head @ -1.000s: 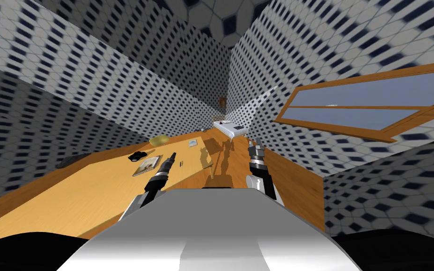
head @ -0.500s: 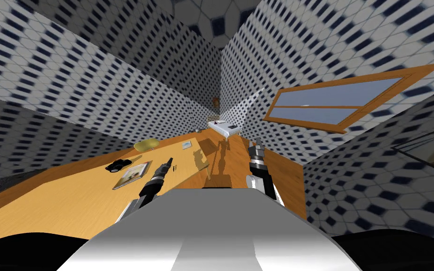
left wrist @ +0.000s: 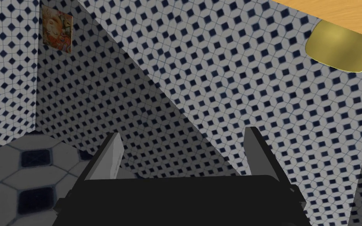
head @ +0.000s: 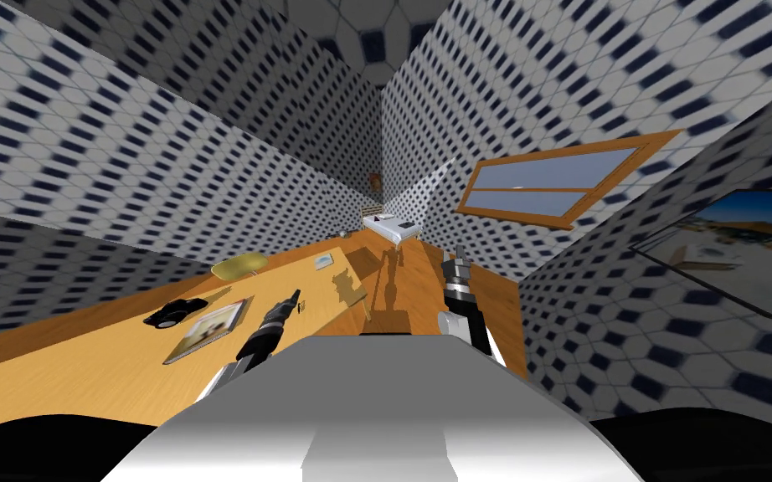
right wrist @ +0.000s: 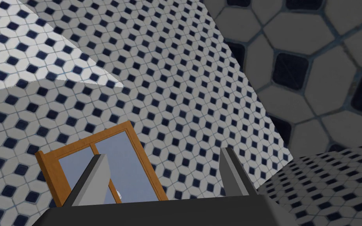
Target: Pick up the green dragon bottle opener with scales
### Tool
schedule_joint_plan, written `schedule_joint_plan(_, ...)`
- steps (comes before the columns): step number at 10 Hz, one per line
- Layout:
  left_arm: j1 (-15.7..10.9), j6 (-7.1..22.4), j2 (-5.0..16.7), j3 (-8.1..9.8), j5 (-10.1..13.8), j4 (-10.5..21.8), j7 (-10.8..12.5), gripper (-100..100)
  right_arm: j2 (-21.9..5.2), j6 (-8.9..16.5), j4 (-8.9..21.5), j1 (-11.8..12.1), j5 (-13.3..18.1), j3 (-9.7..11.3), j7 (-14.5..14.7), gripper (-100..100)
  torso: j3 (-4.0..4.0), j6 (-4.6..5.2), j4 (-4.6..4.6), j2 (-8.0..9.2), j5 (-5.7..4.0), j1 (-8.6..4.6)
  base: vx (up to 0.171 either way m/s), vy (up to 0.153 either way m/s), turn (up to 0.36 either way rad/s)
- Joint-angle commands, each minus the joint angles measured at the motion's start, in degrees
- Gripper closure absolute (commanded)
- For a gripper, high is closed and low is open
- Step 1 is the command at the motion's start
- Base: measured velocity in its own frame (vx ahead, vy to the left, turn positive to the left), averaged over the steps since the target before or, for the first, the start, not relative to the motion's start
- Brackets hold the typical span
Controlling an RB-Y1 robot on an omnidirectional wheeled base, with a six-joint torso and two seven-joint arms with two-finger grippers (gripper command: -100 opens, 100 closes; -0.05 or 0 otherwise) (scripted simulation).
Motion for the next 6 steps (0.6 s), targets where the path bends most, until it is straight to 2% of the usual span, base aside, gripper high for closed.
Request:
schedule_joint_plan(1, -0.45, -0.04, -0.4, 0.87, -1.02, 2.06, -0.41, -100, 0.0, 0.0, 0.0, 0.0, 0.0, 0.0, 0.0, 0, 0.0, 0.0, 0.0, 0.0, 0.0, 0.0, 0.002, 0.006, -0.138)
schedule_joint_plan(2, -1.04, 0.51, -0.37, 2.42, -2.85, 4.23, -0.58, -100, 0.0, 0.0, 0.0, 0.01, 0.0, -0.01, 0.0, 0, 0.0, -0.03, 0.0, 0.0, 0.01, 0.01, 0.003, 0.007, -0.244)
schedule_joint_plan(3, -1.04, 0.51, -0.37, 2.42, -2.85, 4.96, -0.58, -100, 0.0, 0.0, 0.0, 0.0, 0.0, 0.0, 0.0, 0, 0.0, 0.0, 0.0, 0.0, 0.01, 0.02, 0.001, 0.013, -0.106)
schedule_joint_plan(4, -1.7, 1.04, -0.35, 3.96, -4.6, 7.09, -0.7, -100, 0.0, 0.0, 0.0, 0.01, 0.0, -0.01, 0.0, 0, 0.0, -0.05, 0.0, 0.01, 0.01, 0.04, 0.0, 0.013, -0.197)
schedule_joint_plan(5, -1.7, 1.04, -0.35, 3.96, -4.6, 7.9, -0.7, -100, 0.0, 0.0, 0.0, 0.0, 0.0, 0.0, 0.0, 0, 0.0, -0.01, 0.0, 0.01, 0.01, 0.04, 0.0, 0.016, -0.11)
schedule_joint_plan(6, -2.42, 1.56, -0.36, 5.49, -6.28, 9.78, -0.76, -100, 0.0, 0.0, 0.0, 0.01, 0.0, -0.01, 0.0, 0, 0.0, -0.04, 0.0, 0.0, 0.01, 0.06, 0.003, 0.019, -0.179)
